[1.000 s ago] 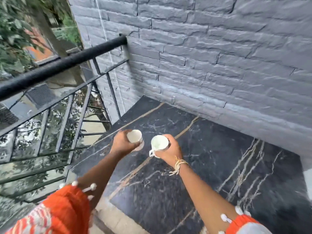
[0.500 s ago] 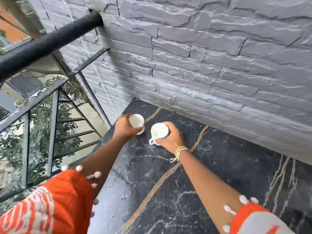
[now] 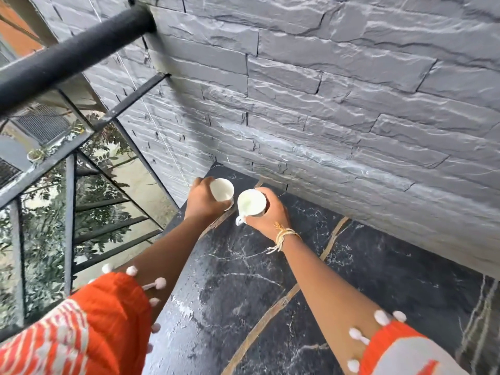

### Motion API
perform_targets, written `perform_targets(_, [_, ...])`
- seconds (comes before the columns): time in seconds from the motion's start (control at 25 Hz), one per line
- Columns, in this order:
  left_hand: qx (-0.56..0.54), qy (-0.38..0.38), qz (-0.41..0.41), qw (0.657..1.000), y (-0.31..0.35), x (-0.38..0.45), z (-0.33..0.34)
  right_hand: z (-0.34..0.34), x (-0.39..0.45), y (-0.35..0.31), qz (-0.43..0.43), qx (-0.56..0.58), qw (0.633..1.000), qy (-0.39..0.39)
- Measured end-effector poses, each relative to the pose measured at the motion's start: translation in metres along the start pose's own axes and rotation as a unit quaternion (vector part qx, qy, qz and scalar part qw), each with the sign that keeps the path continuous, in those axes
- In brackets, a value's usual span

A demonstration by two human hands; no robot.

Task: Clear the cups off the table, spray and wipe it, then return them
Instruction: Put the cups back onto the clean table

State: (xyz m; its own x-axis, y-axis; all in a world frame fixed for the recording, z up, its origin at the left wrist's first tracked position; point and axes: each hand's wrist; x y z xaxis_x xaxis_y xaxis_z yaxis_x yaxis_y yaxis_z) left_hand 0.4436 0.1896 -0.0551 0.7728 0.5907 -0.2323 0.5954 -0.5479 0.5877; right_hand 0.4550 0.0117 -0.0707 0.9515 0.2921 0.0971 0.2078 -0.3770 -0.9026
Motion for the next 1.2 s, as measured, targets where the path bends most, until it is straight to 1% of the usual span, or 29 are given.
perform_targets(0.12, [-0.018,0.013,-0.020,1.000,0.000,0.000,0.007,0.002,0.002,0.005,0.006,-0.002,1.000,-0.007])
perform_targets(0.24, [-0.051,-0.003,-0.043,0.998,-0.004,-0.005,0.012,0.006,-0.004,0.014,0.046,-0.006,0.999,-0.014])
perform_targets(0.36, [-0.064,-0.013,-0.053,0.996,-0.014,-0.018,0.012,0.013,-0.017,0.019,0.091,-0.011,0.996,-0.005])
perform_targets(0.48, [-0.050,-0.007,-0.077,0.996,-0.023,-0.045,0.007,0.016,-0.039,0.013,0.110,-0.061,0.992,-0.026])
perform_targets(0.6, [-0.031,-0.024,-0.092,0.995,-0.029,-0.085,-0.002,0.018,-0.073,-0.002,0.103,-0.127,0.983,-0.089])
perform_targets(0.72, [-0.008,-0.045,-0.091,0.995,-0.044,-0.131,-0.014,0.012,-0.116,-0.020,0.099,-0.145,0.973,-0.148])
perform_targets(0.84, [0.032,-0.070,-0.062,0.995,-0.071,-0.190,-0.028,0.006,-0.172,-0.042,0.085,-0.162,0.967,-0.177])
perform_targets(0.96, [0.064,-0.078,-0.055,0.993,-0.106,-0.248,-0.039,0.008,-0.230,-0.056,0.084,-0.168,0.961,-0.204])
perform_targets(1.12, [0.060,-0.068,-0.075,0.993,-0.164,-0.337,-0.062,0.021,-0.314,-0.081,0.055,-0.198,0.945,-0.256])
perform_targets(1.2, [0.065,-0.062,-0.081,0.993,-0.192,-0.378,-0.075,0.030,-0.354,-0.095,0.040,-0.195,0.944,-0.261])
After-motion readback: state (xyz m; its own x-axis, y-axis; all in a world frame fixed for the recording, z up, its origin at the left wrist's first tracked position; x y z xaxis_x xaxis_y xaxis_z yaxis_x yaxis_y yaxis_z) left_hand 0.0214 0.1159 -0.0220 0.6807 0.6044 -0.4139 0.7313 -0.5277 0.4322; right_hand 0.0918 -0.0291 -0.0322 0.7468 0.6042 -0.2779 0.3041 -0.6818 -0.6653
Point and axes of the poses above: each hand's wrist, its own x-axis towards the middle knuckle, its own z-axis out of the palm, y = z × x, and after that the axes turned 15 degrees about -z, right-handed
